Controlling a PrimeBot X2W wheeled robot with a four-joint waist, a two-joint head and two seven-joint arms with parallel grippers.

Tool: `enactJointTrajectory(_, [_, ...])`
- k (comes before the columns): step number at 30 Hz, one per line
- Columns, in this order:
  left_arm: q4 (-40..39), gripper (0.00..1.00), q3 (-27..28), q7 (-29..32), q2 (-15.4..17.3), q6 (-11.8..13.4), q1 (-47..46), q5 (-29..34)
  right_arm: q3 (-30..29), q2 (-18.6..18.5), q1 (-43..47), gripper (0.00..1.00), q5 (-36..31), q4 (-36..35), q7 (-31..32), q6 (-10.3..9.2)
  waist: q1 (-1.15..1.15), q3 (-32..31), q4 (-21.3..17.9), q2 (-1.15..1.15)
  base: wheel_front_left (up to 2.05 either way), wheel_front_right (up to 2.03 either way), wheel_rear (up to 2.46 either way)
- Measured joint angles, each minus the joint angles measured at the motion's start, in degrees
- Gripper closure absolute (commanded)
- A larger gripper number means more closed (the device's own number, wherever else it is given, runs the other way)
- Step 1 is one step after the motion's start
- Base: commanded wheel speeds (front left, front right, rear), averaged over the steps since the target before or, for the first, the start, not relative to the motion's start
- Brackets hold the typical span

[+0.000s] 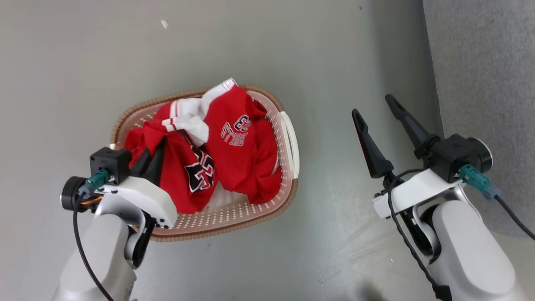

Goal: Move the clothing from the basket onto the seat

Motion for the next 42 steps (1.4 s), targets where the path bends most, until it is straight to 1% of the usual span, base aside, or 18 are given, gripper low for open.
enactJointTrajectory(6, [-3.14,1.00,-0.90,-1.71,-1.26,-0.98,2.16,-0.49,-0.04,-0.03,2.27,0.00,-1.32,1.23,0.00,0.00,0.00,-4.56,1.77,0.00,0.00,0.00,0.00])
enactJointTrajectory(10, [-5.20,1.00,-1.32,-2.21,-1.13,-1.05,3.42,-0.49,-0.04,-0.04,3.84,0.00,-1.74,1.62,0.00,0.00,0.00,-7.71,2.88,0.00,0.00,0.00,0.00])
enactJointTrajectory(11, [-5.20,1.00,-1.32,-2.21,-1.13,-1.05,3.42,-0.49,-0.04,-0.04,3.84,0.00,-1.74,1.62,0.00,0.00,0.00,-7.71,2.88,0.00,0.00,0.00,0.00])
enactJointTrajectory(13, [-6.16,1.00,-1.75,-2.21,-1.03,-1.46,4.07,-0.49,0.16,-0.05,4.61,0.00,-1.83,1.72,0.00,0.00,0.00,-9.32,3.40,0.00,0.00,0.00,0.00])
enactJointTrajectory(14, [-7.22,1.00,-2.12,-2.20,-1.05,-1.76,4.66,-0.52,1.15,-0.18,5.20,0.00,-2.22,1.87,0.00,0.00,0.00,-10.92,3.89,0.00,0.00,0.00,0.00])
enactJointTrajectory(15, [-7.22,1.00,-2.12,-2.20,-1.05,-1.76,4.66,-0.52,1.15,-0.18,5.20,0.00,-2.22,1.87,0.00,0.00,0.00,-10.92,3.89,0.00,0.00,0.00,0.00])
enactJointTrajectory(20, [-9.62,1.00,-4.28,-1.07,-1.00,-2.15,5.92,-0.49,7.65,-0.71,5.59,0.00,-4.72,1.82,0.00,0.00,0.00,-14.82,4.96,0.00,0.00,0.00,0.00])
enactJointTrajectory(27, [-12.54,1.00,-8.69,1.79,-0.22,-3.21,7.83,0.02,17.44,-2.52,5.17,0.00,-5.36,1.99,0.00,0.01,0.00,-19.91,5.97,0.00,0.00,0.00,0.00])
enactJointTrajectory(34, [-16.70,1.00,-13.70,4.92,0.62,-4.04,9.52,0.38,24.73,-5.42,4.24,0.00,-5.35,3.71,0.00,0.01,0.00,-24.34,6.37,0.00,0.00,0.00,0.00])
enactJointTrajectory(38, [-18.75,1.00,-16.64,6.66,1.75,-4.32,10.65,0.29,29.11,-6.43,3.30,0.00,-5.21,4.42,0.00,0.02,0.00,-26.52,6.43,0.00,0.00,0.00,0.00])
enactJointTrajectory(42, [-20.58,1.00,-18.75,8.27,2.71,-4.47,11.60,-0.21,32.32,-7.09,2.02,0.00,-4.52,4.53,0.00,0.02,0.00,-28.41,6.37,0.00,0.00,0.00,0.00])
